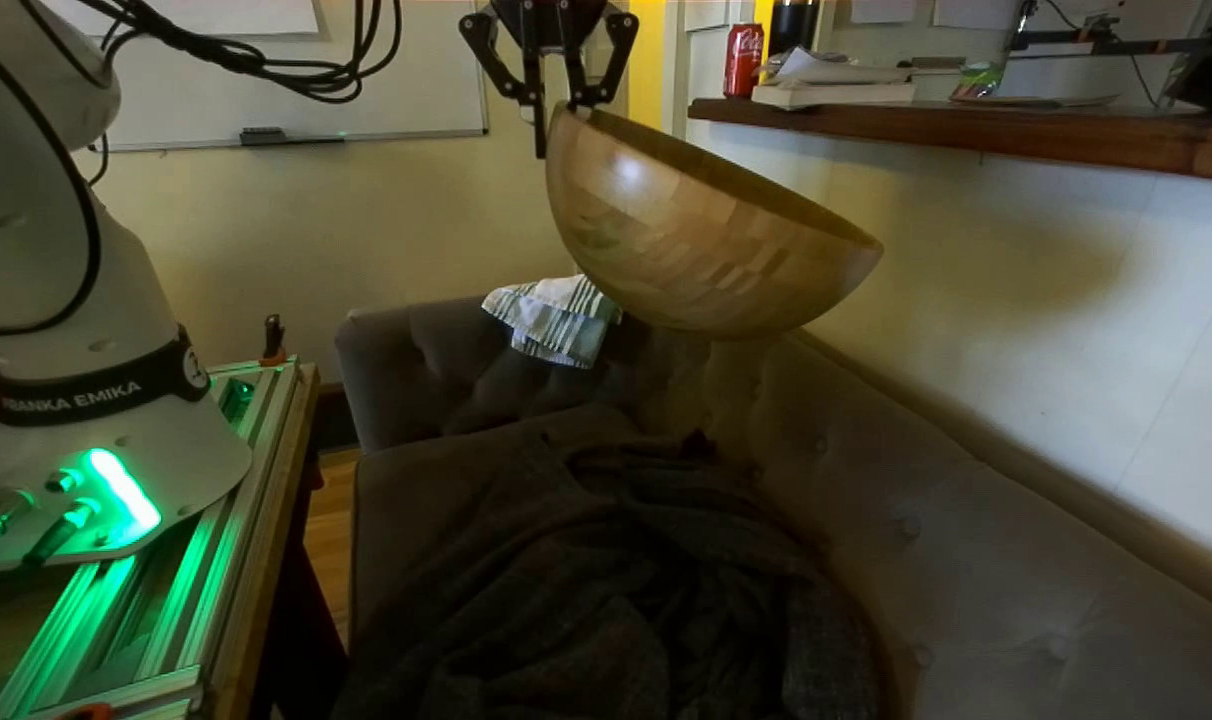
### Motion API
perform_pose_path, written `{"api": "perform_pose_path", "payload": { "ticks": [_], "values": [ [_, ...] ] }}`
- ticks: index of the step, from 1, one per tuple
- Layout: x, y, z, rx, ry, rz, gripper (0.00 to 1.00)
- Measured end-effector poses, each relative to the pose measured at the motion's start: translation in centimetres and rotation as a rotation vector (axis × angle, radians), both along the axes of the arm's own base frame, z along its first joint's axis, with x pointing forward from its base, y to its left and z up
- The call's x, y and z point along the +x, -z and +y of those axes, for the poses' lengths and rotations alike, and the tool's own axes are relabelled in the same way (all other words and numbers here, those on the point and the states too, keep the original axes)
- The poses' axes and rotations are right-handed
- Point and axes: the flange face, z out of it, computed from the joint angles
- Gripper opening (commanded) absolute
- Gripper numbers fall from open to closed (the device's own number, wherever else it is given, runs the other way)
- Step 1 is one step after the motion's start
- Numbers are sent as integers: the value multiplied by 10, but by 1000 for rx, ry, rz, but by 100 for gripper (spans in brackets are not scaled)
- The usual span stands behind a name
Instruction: Put the wooden bowl on the armrest
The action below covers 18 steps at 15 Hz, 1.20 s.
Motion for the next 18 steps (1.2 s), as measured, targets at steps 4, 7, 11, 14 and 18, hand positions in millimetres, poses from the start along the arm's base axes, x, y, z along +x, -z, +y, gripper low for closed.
{"api": "perform_pose_path", "payload": {
  "ticks": [4, 7, 11, 14, 18],
  "values": [
    [0, 25, 16, -5, -49, 64, 4],
    [-8, 52, 57, -24, -192, 132, 4],
    [-29, 70, 106, -53, -385, 171, 4],
    [-41, 68, 131, -60, -505, 144, 4],
    [-37, 59, 159, -43, -630, 41, 4]
  ]
}}
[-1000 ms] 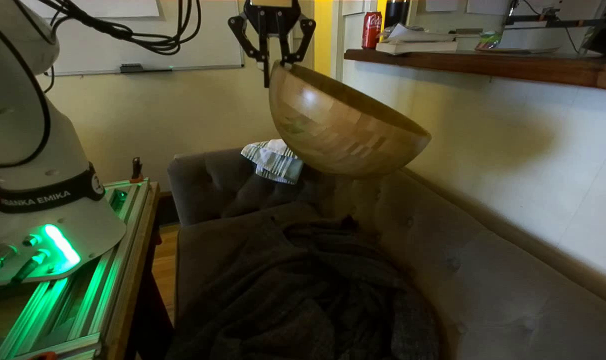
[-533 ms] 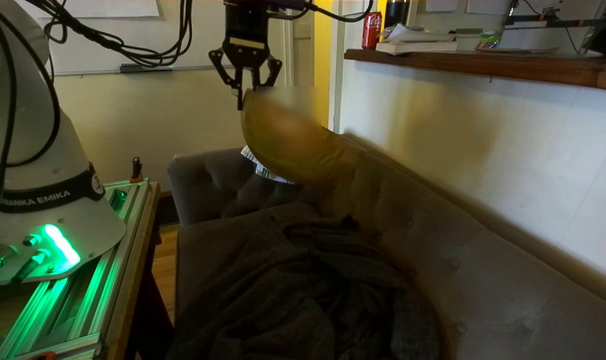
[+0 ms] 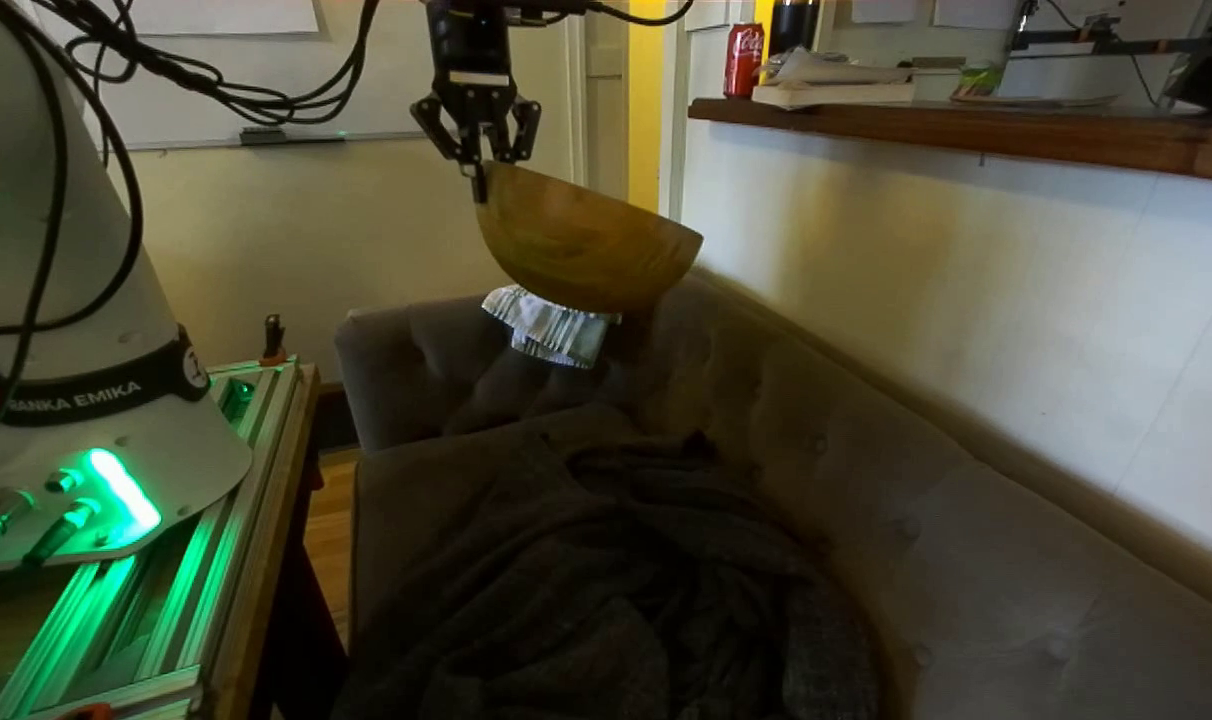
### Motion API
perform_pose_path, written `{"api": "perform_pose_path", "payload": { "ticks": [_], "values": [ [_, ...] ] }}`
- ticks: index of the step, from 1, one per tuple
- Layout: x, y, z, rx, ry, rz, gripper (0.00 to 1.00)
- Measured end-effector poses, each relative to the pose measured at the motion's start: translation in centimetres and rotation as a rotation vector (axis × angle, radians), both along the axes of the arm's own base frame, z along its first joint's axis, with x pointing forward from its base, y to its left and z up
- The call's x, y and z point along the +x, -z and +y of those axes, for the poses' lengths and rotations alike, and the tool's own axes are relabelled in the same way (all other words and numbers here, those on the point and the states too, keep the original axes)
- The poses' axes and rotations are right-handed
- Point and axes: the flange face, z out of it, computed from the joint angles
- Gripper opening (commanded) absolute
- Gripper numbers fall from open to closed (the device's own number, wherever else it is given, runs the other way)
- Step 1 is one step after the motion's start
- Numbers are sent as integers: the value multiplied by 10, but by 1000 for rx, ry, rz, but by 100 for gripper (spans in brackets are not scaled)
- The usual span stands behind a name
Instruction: Put the wooden bowl on the armrest
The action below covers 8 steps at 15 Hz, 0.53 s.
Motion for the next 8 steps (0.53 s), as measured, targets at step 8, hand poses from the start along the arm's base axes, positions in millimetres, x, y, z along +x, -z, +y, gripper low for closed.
{"api": "perform_pose_path", "payload": {
  "ticks": [8],
  "values": [
    [-2, 7, 98, 105, -339, -57, 4]
  ]
}}
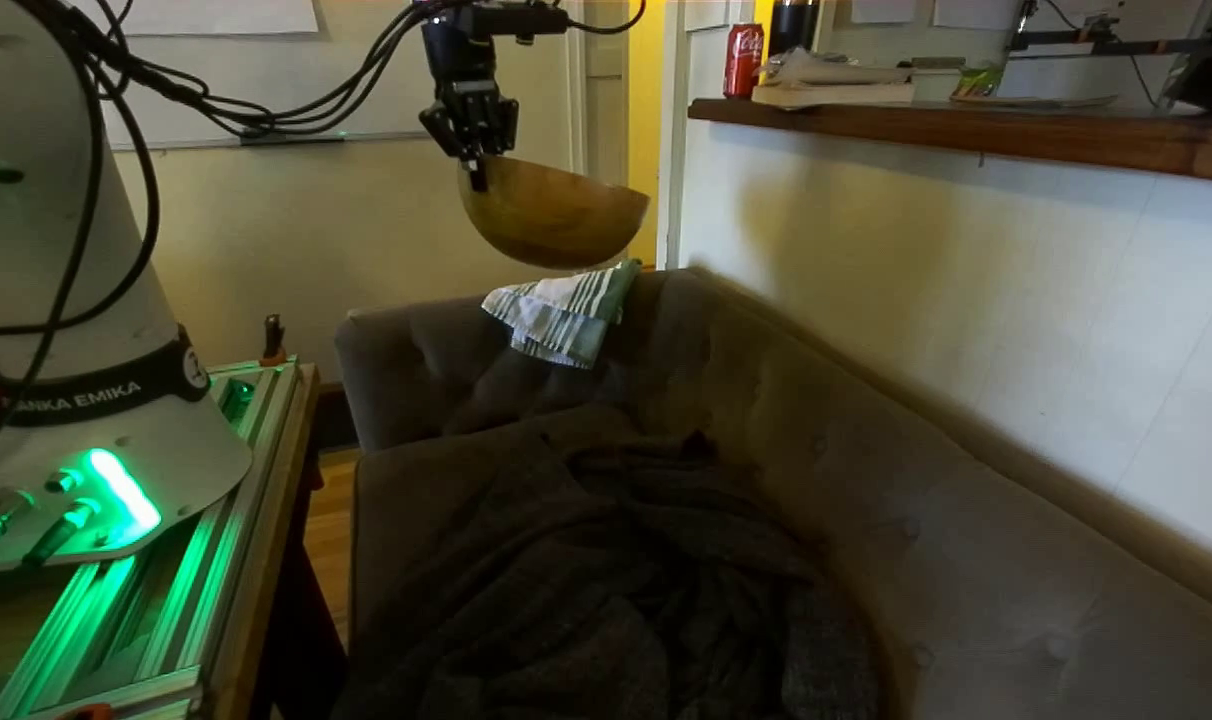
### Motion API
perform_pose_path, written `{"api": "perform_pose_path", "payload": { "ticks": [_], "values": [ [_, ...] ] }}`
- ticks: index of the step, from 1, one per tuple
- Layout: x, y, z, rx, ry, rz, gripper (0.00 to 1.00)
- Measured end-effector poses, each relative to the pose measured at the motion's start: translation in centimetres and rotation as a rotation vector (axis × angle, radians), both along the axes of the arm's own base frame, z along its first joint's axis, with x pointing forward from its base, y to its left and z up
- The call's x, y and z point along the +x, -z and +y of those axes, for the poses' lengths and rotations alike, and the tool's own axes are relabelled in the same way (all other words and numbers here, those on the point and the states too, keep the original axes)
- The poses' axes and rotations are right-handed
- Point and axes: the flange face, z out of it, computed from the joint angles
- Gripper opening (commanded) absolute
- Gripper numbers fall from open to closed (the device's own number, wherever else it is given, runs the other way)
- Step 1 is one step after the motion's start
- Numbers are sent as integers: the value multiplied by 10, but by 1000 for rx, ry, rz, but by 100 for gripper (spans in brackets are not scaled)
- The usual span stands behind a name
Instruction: Put the wooden bowl on the armrest
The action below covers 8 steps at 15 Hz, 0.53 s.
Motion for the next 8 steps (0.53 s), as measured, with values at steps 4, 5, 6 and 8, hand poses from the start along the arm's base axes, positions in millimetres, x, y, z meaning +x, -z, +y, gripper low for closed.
{"api": "perform_pose_path", "payload": {
  "ticks": [4, 5, 6, 8],
  "values": [
    [-14, 13, 51, -19, -124, -4, 16],
    [-15, 16, 57, -24, -138, 0, 16],
    [-15, 18, 61, -27, -144, 5, 16],
    [-12, 20, 62, -28, -142, 11, 4]
  ]
}}
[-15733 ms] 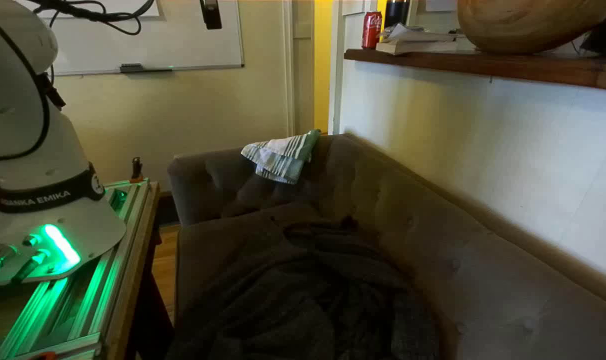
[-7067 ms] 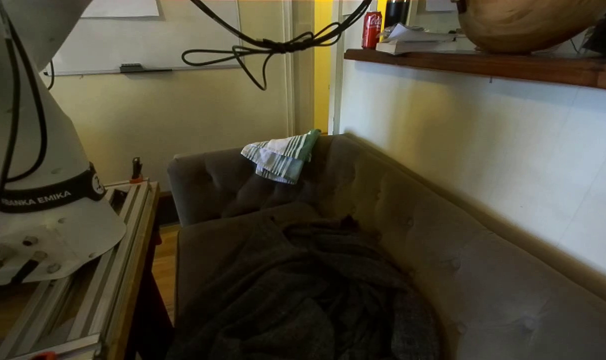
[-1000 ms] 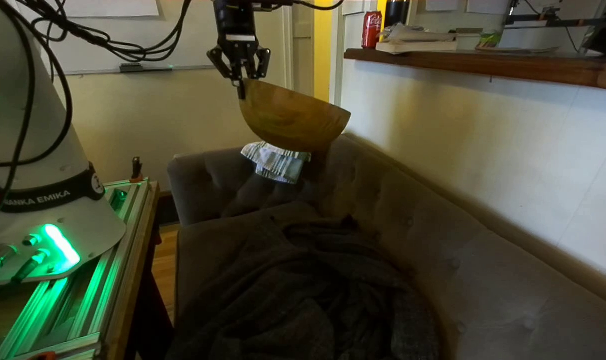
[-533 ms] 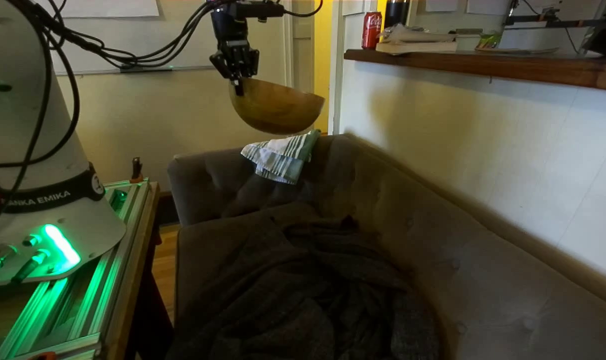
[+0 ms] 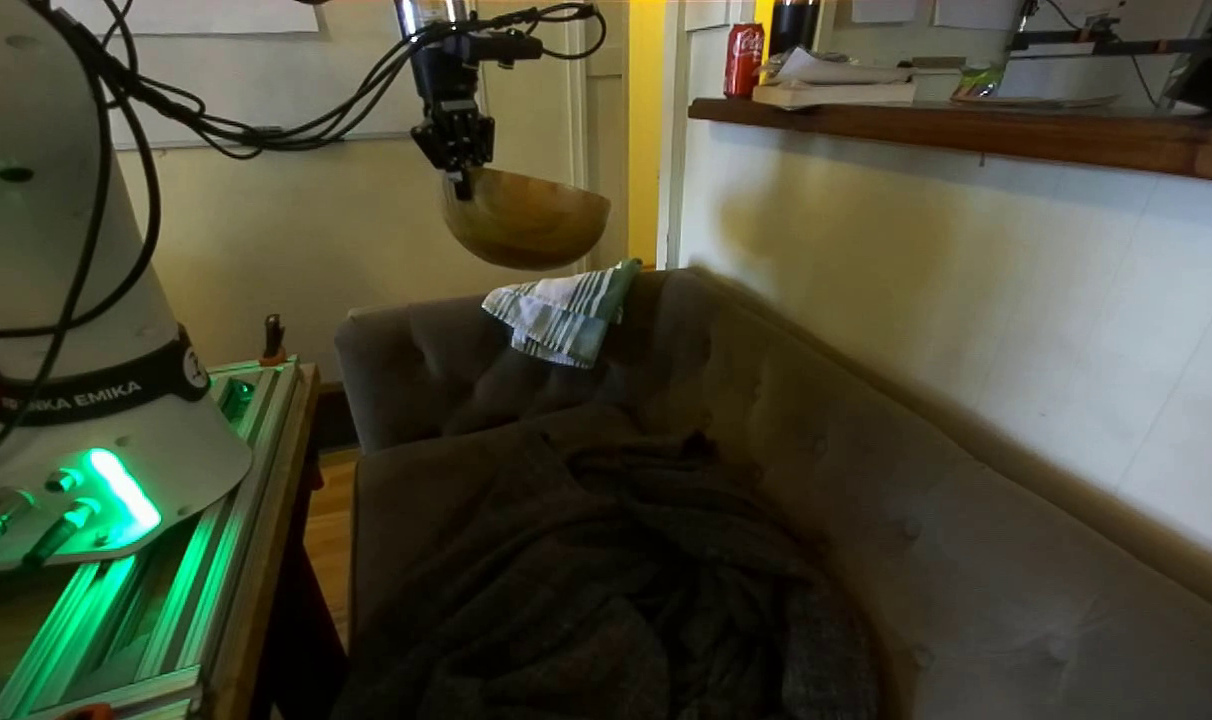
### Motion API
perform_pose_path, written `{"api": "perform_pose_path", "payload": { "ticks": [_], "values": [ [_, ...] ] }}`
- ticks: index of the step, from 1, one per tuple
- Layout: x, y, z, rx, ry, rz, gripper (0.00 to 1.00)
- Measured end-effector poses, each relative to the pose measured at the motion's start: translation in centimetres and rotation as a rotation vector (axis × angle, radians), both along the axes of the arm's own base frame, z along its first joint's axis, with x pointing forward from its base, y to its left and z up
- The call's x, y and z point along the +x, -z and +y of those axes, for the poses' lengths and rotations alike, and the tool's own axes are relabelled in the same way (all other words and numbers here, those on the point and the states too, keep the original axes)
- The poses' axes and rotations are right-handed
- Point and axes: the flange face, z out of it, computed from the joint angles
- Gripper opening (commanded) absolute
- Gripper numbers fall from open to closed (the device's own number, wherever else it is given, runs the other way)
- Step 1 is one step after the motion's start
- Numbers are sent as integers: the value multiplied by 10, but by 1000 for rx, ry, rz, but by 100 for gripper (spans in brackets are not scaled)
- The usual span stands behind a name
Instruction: Put the wooden bowl on the armrest
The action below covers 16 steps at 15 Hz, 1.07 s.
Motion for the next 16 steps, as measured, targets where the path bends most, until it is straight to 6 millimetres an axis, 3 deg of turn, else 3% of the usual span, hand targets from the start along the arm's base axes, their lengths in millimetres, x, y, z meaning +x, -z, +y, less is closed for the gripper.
{"api": "perform_pose_path", "payload": {
  "ticks": [4, 9, 13, 16],
  "values": [
    [-3, 14, 3, -17, -12, 22, 4],
    [-24, 40, 44, -16, -122, 0, 4],
    [-31, 33, 67, 37, -130, -106, 4],
    [-15, 23, 77, 61, -120, -175, 4]
  ]
}}
